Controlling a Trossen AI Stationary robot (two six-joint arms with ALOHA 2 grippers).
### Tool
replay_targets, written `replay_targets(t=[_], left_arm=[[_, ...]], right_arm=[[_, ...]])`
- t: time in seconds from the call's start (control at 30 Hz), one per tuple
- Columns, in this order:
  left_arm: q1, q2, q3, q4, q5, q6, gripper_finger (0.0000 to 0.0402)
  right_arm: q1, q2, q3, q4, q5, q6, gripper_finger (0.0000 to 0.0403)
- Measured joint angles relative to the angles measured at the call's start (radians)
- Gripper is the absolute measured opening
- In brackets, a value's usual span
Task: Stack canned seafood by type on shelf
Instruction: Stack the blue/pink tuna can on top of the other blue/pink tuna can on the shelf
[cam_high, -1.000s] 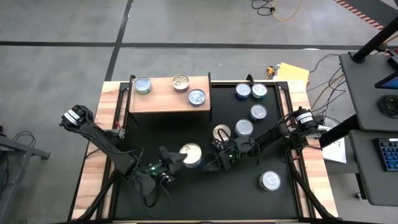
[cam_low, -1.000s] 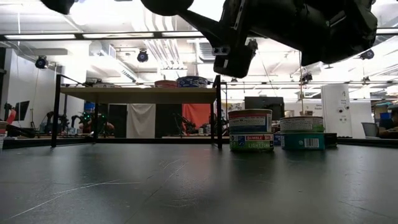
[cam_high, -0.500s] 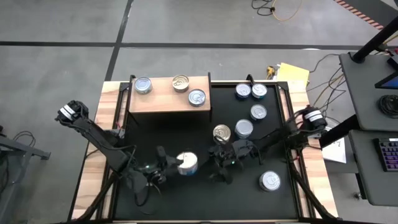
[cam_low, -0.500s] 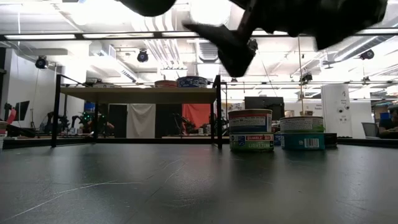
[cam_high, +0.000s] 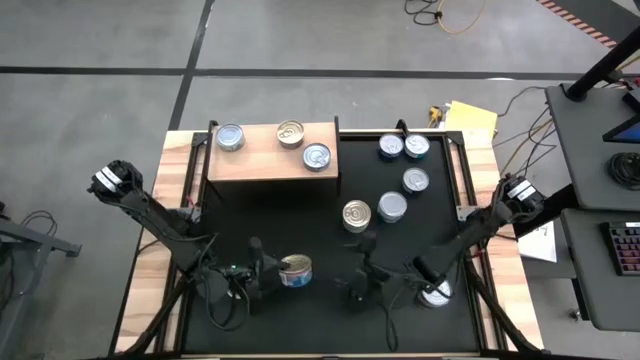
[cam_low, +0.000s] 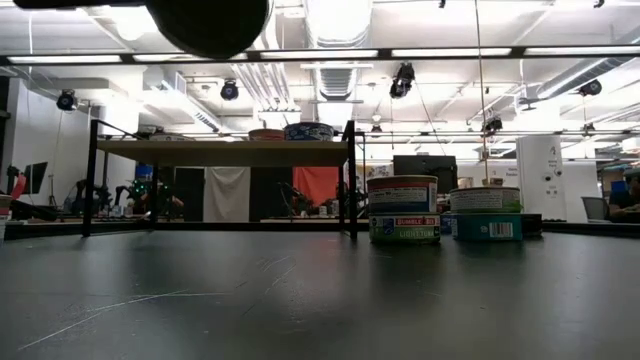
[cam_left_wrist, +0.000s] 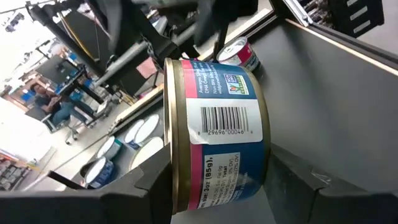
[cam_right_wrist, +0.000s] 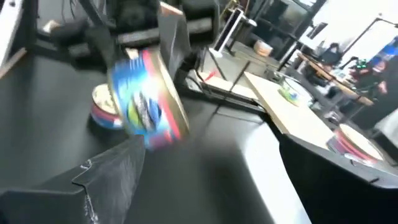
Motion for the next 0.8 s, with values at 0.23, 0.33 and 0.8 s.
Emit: replay_targets(t=[0.23,0.33,0.8], left_arm=[[0.000,0.035,0.019,0.040,0.003,0.040,0.0180],[0.000,0.041,0.041,0.047,0.001,0.050,0.0181],[0.003,0.097,0.108,0.045,0.011,0.077,0.0186]], right_arm=[[-0.013,0.063,0.073,-0.011,-0.117,-0.068,0.0364],[-0.016,0.081,0.086,-0.013,-0.136,-0.088,0.0364],[-0.056,0.101,0.107,0.001,-0.251,-0.091,0.0364]])
